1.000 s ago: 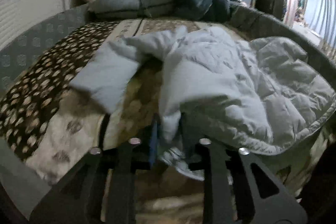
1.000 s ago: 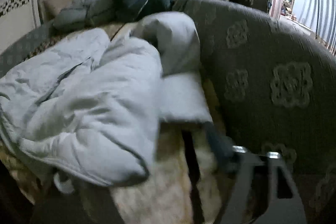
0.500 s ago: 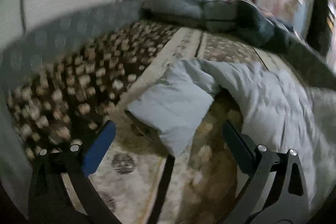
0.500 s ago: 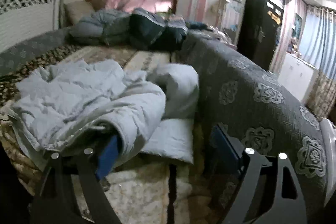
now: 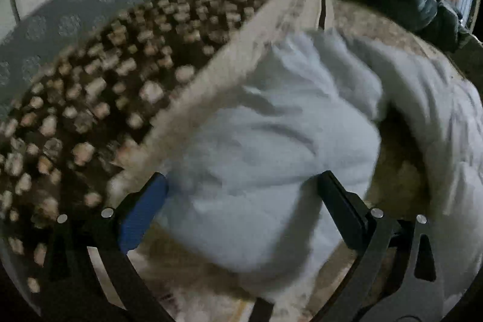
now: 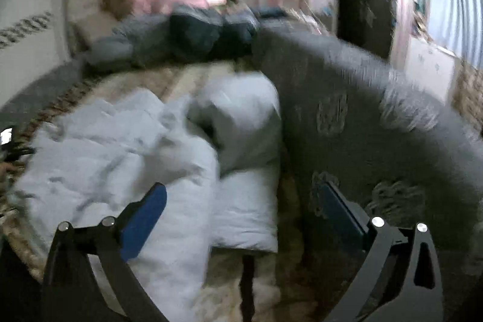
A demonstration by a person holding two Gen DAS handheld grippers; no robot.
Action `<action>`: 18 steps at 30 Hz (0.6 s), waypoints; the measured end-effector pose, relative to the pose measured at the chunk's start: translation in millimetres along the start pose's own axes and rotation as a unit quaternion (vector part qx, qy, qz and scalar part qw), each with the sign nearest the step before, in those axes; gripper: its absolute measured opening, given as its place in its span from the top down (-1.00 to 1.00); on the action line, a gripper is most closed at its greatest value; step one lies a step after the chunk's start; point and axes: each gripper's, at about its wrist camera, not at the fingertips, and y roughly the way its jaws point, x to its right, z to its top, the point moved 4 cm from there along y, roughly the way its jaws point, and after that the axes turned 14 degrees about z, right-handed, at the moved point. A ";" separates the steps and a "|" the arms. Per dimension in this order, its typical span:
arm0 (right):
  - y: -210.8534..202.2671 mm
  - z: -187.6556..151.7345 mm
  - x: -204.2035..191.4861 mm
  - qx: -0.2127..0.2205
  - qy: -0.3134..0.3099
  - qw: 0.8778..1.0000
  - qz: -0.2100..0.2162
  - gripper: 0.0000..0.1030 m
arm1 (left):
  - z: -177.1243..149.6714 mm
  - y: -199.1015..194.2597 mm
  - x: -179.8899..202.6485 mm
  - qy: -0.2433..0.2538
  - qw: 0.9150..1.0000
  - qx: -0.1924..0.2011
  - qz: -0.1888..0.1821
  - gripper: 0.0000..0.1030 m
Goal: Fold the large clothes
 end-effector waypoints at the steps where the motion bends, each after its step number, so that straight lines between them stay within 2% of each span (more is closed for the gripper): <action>1: 10.9 -1.4 3.8 -0.008 0.009 1.000 -0.010 -0.97 | -0.3 3.9 3.3 0.013 1.000 0.003 -0.001 -0.53; 2: 25.1 -0.2 12.0 -0.009 0.026 0.999 -0.018 -0.97 | -0.2 6.9 6.6 0.027 1.000 0.007 -0.004 -0.14; 3: 35.3 -0.2 17.2 -0.010 0.041 0.999 -0.024 -0.97 | 0.3 7.4 7.3 0.036 0.999 0.010 -0.009 0.05; 4: 48.2 1.6 21.2 -0.013 0.049 0.998 -0.031 -0.97 | 2.7 8.0 3.9 0.028 0.999 0.011 -0.027 0.43; 5: 62.6 6.4 24.9 -0.017 0.052 0.998 -0.036 -0.97 | 5.1 7.8 -0.1 0.019 0.999 0.013 -0.031 0.64; 6: 69.8 9.2 25.8 -0.019 0.051 0.998 -0.042 -0.97 | 11.3 3.2 -10.2 0.005 0.999 0.030 -0.024 0.71; 9: 94.8 26.0 33.7 -0.031 0.036 0.997 -0.068 -0.97 | 31.4 -13.8 -51.5 -0.035 0.994 0.089 0.049 0.80; 10: 101.6 32.1 37.1 -0.037 0.035 0.996 -0.075 -0.97 | 42.8 -17.4 -89.5 -0.083 0.990 0.094 0.070 0.80; 11: 106.5 36.7 37.9 -0.040 0.033 0.996 -0.075 -0.97 | 48.8 -17.0 -113.2 -0.105 0.987 0.091 0.078 0.80; 13: 119.0 44.6 38.5 -0.055 0.027 0.996 -0.067 -0.97 | 58.0 -15.4 -145.1 -0.096 0.987 0.090 0.090 0.79; 15: 133.5 46.5 40.3 -0.077 0.017 0.995 -0.067 -0.97 | 63.6 -26.4 -160.5 -0.055 0.982 0.123 0.135 0.79; 18: 145.0 38.1 43.4 -0.108 0.019 0.991 -0.074 -0.97 | 71.6 -42.8 -211.7 -0.107 0.971 0.135 0.164 0.79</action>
